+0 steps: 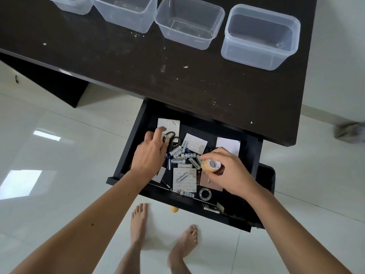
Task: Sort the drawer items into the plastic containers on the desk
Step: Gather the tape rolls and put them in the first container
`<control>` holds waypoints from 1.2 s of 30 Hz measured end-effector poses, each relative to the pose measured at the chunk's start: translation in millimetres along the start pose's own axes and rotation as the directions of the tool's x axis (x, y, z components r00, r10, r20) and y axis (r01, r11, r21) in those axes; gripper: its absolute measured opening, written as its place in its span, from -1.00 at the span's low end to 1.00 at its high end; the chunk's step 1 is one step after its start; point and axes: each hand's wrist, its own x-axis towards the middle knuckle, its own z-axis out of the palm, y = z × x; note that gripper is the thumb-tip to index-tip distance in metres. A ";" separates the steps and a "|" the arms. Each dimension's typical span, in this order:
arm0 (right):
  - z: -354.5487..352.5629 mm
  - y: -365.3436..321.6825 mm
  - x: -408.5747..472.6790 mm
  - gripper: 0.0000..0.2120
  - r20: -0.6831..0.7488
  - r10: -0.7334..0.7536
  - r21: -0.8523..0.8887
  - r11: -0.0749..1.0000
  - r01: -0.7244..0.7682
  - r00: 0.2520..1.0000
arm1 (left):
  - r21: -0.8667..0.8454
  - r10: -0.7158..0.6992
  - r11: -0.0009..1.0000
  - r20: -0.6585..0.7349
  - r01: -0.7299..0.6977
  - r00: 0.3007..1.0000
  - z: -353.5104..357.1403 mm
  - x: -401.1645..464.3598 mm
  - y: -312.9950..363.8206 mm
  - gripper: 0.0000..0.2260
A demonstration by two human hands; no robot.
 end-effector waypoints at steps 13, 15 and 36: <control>7.3 -6.5 -12.3 -0.65 0.206 0.114 -0.153 0.985 -0.083 0.972 | -0.303 0.352 0.912 0.232 -0.276 0.907 -20.8 3.8 -25.5 -0.72; 8.1 -6.7 -14.2 -0.65 0.264 0.118 -0.234 0.971 -0.055 0.957 | -0.308 0.403 0.897 0.280 -0.316 0.871 -20.9 4.6 -30.0 -0.72; 23.7 7.0 -2.0 -0.46 0.513 0.108 -0.436 0.887 0.150 0.852 | -0.415 0.429 0.872 0.391 -0.260 0.814 -47.9 10.4 -38.7 -0.77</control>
